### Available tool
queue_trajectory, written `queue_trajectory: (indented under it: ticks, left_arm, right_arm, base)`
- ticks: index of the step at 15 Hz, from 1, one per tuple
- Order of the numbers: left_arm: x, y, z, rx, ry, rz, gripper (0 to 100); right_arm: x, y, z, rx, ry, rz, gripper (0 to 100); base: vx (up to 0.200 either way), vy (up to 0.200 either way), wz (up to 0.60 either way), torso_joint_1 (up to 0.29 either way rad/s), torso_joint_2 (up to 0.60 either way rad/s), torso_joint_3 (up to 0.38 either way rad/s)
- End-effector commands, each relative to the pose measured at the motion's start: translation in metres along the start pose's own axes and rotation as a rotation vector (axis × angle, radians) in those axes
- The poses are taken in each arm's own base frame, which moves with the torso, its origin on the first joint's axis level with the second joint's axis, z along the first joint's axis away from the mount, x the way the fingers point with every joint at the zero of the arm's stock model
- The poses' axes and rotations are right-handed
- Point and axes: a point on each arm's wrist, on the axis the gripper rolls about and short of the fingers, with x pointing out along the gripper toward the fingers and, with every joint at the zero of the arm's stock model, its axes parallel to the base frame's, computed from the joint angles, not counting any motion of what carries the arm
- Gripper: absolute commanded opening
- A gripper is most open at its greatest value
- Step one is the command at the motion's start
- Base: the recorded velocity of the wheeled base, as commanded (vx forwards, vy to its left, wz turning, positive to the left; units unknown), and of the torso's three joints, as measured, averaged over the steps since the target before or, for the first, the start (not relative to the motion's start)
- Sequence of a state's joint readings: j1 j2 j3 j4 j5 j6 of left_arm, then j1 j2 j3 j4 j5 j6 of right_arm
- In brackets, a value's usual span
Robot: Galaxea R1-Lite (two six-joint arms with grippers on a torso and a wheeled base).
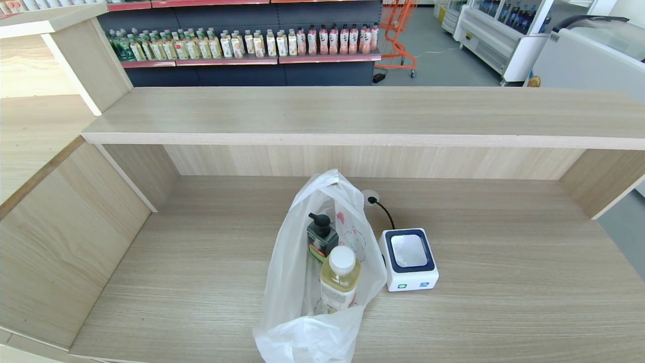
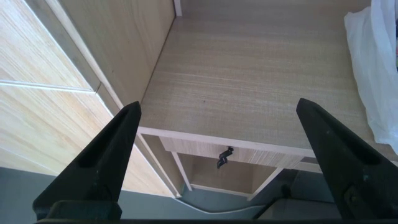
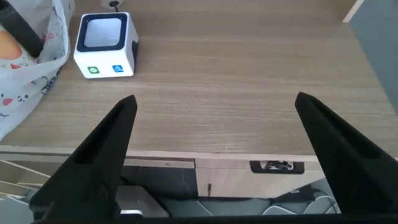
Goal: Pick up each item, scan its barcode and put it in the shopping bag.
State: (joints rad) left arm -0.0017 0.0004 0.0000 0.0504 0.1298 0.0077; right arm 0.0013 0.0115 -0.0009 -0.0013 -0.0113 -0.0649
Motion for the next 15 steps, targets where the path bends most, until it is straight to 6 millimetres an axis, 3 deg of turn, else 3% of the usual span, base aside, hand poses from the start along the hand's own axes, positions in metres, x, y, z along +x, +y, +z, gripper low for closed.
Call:
queue_trajectory:
  ticks: [1, 2, 15]
  left_arm:
    - [0.0, 0.0, 0.0, 0.0, 0.0, 0.001, 100]
    - [0.0, 0.0, 0.0, 0.0, 0.0, 0.001, 100]
    - [0.0, 0.0, 0.0, 0.003, 0.0, 0.001, 100]
  right_arm:
    - [-0.0008, 0.0, -0.0005, -0.001, -0.011, 0.0, 100]
    - [-0.0008, 0.0, -0.0005, 0.001, -0.011, 0.0, 0]
    - [-0.0008, 0.0, -0.0005, 0.027, -0.011, -0.001, 0]
  base:
    - [0.0, 0.0, 0.0, 0.0, 0.0, 0.0]
    - [0.0, 0.0, 0.0, 0.0, 0.0, 0.0]
    - [0.0, 0.0, 0.0, 0.0, 0.0, 0.0]
